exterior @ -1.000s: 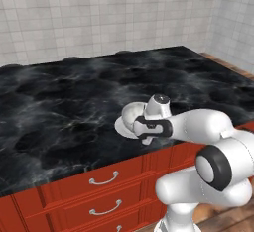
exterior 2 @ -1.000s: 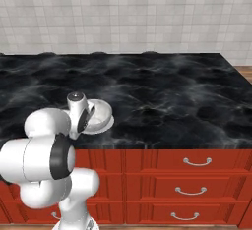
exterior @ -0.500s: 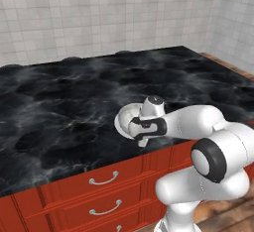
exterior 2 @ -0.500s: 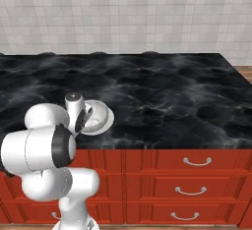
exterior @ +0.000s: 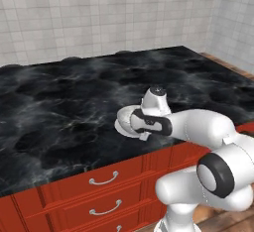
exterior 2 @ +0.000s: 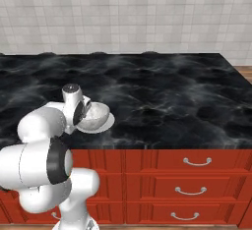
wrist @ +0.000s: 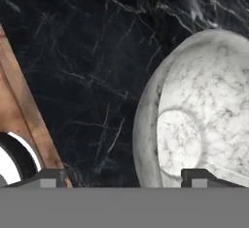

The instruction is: Move the bowls from the cabinet to the plates on the dining table.

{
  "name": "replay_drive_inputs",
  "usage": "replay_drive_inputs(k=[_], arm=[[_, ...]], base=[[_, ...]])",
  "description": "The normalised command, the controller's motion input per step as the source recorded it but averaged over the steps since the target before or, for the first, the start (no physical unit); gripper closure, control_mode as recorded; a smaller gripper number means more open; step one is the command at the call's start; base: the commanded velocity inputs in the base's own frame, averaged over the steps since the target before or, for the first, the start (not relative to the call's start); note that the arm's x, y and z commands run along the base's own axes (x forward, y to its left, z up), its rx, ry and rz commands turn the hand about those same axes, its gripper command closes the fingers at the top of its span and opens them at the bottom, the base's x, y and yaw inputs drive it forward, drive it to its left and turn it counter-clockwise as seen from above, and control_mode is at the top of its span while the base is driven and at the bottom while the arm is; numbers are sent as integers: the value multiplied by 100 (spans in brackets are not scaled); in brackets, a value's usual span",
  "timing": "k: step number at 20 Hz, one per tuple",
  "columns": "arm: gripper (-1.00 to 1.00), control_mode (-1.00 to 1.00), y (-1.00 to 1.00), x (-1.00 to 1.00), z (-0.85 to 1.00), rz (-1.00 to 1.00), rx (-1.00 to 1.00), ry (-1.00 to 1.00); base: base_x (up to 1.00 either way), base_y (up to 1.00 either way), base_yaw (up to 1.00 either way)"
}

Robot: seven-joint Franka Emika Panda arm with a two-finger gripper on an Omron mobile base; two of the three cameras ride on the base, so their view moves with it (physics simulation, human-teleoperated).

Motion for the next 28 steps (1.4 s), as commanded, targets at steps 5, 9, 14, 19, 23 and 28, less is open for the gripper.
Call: replay_drive_inputs(k=[5, 9, 14, 19, 23, 28], arm=[[-100, -100, 0, -2, 84, 0, 0, 0], [-100, -100, 0, -6, 73, 0, 0, 0], [-100, -100, 0, -27, 48, -17, 0, -2], [-100, -100, 0, -41, 53, -44, 10, -9], [-100, -100, 0, -49, 53, -49, 15, -11], [-100, -100, -7, -58, 48, -39, 19, -8]], base=[[0, 0, 0], [0, 0, 0], [0, 0, 0], [0, 0, 0], [0, 0, 0], [0, 0, 0]])
